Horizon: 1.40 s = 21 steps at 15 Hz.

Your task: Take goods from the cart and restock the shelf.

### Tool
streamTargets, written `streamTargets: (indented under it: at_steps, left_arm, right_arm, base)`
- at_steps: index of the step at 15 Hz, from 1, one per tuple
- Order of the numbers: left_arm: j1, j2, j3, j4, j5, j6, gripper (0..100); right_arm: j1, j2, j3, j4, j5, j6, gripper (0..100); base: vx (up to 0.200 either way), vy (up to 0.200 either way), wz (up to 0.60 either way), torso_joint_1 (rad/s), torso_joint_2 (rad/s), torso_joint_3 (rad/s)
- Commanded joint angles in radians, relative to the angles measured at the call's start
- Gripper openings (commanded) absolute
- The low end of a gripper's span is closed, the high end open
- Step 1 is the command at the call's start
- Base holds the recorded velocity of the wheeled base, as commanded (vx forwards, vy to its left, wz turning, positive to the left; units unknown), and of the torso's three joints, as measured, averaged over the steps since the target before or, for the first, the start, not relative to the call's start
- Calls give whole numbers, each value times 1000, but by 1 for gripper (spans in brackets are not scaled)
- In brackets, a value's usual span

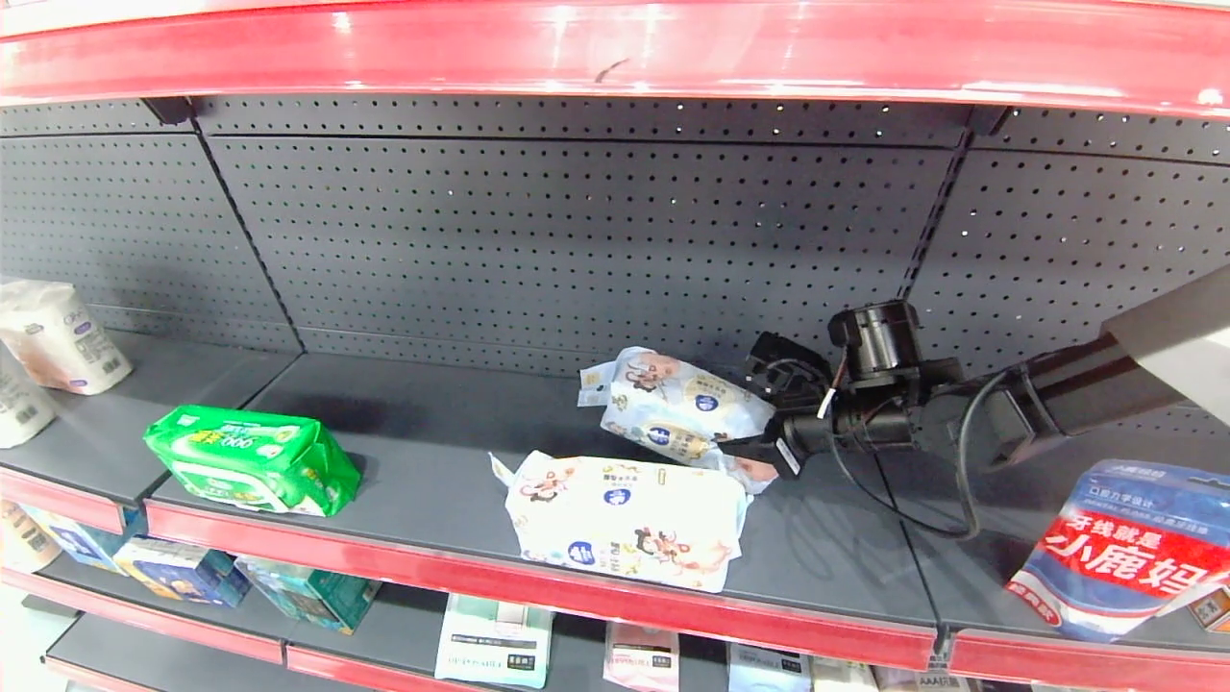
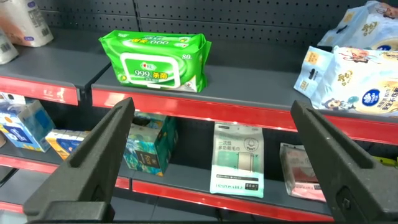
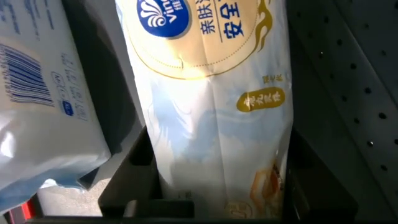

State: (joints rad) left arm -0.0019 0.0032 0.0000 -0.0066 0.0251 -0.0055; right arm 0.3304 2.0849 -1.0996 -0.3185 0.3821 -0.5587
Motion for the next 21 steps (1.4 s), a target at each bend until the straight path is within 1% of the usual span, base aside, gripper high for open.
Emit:
streamTargets:
  at_steps: [1, 4, 7, 9, 12, 14, 15, 21]
  left_arm:
    - [0, 0, 0, -1, 1, -1, 100]
    - [0, -2, 0, 0, 1, -1, 100]
    - [0, 0, 0, 0, -1, -1, 100]
    - [0, 0, 0, -1, 1, -1, 100]
    - [0, -2, 0, 0, -1, -1, 100]
    - [0, 0, 0, 0, 1, -1, 100]
    - [0, 0, 0, -1, -1, -1, 100]
    - [0, 0, 0, 0, -1, -1, 100]
  right_arm:
    - [4, -2, 4, 1, 0, -1, 100]
    - [2, -2, 1, -1, -3, 5, 100]
    - [-5, -14, 6, -2, -81, 30, 100]
    - [-8, -34, 23, -2, -111, 63, 100]
    - [-10, -63, 79, -5, -169, 71, 100]
    - [-10, -63, 79, -7, -206, 83, 100]
    - [-10, -63, 69, -8, -252, 118, 100]
    - [-10, -66, 70, -8, -261, 140, 100]
  base:
    - [0, 0, 0, 0, 0, 0]
    - [0, 0, 0, 0, 0, 0]
    - [0, 0, 0, 0, 0, 0]
    - [0, 0, 0, 0, 0, 0]
    - [0, 0, 0, 0, 0, 0]
    - [0, 0, 0, 0, 0, 0]
    - [0, 0, 0, 0, 0, 0]
    - [0, 0, 0, 0, 0, 0]
